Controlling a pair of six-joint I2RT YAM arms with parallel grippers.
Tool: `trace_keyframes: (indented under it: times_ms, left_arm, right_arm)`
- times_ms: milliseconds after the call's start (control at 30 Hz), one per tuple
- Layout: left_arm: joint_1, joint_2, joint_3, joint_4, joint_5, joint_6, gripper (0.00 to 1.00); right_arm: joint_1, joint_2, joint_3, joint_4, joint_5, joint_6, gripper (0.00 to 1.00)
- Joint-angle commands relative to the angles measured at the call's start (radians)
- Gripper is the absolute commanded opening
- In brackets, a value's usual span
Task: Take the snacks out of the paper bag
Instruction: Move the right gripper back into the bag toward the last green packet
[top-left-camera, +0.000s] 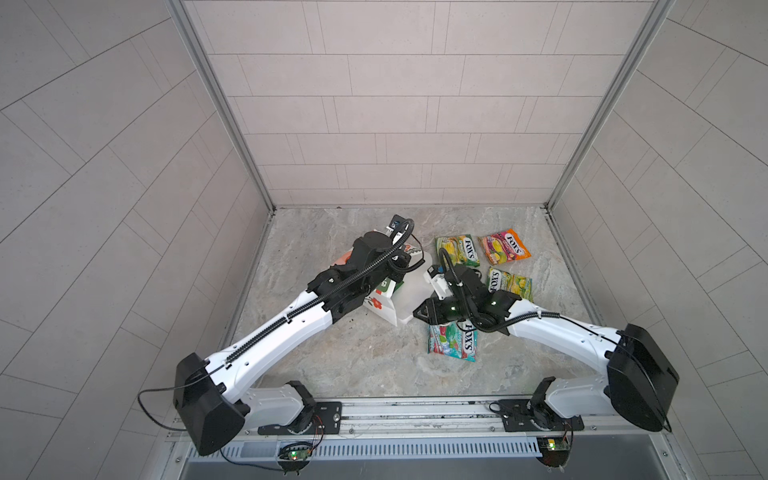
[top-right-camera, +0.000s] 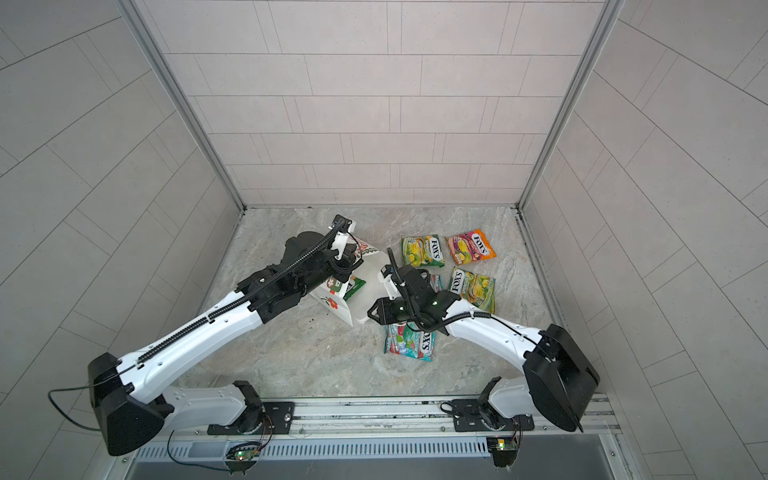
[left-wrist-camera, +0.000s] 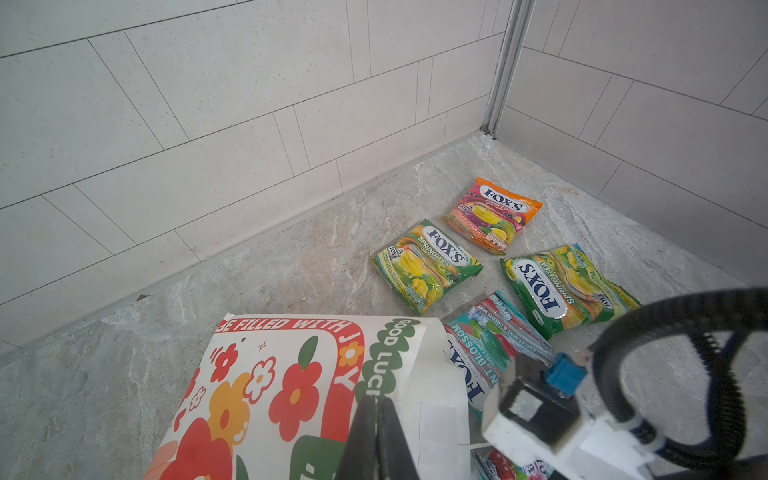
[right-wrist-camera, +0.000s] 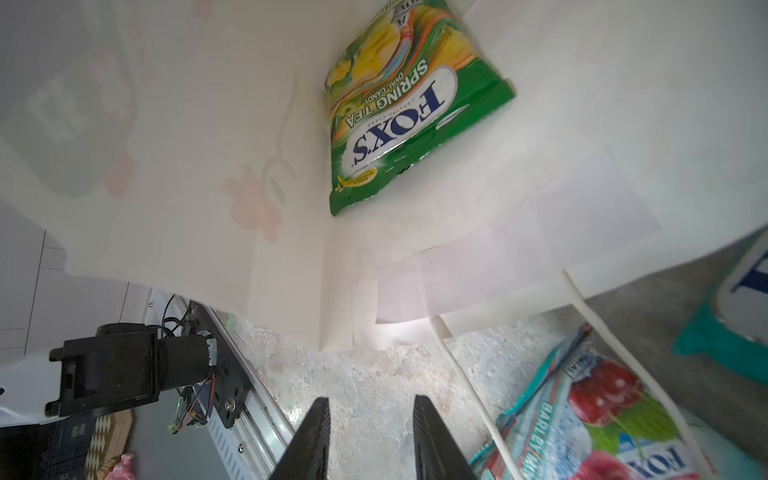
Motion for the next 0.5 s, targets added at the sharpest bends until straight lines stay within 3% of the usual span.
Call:
trace_keyframes:
  times_ms: [0, 233, 467]
  left_arm:
    - [-0.005, -0.032, -0.013, 0.043, 0.000, -0.019, 0.00]
    - [-0.005, -0.045, -0.022, 0.059, -0.002, -0.026, 0.00]
    - [-0.005, -0.048, -0.024, 0.066, 0.003, -0.035, 0.00]
  right_arm:
    - [0.013, 0.059, 0.041, 0.056, -0.007, 0.039, 0.34]
    - [0.018, 0.203, 0.130, 0.051, 0.032, 0.072, 0.34]
    - [0.020, 0.334, 0.207, 0.089, 0.078, 0.193, 0.34]
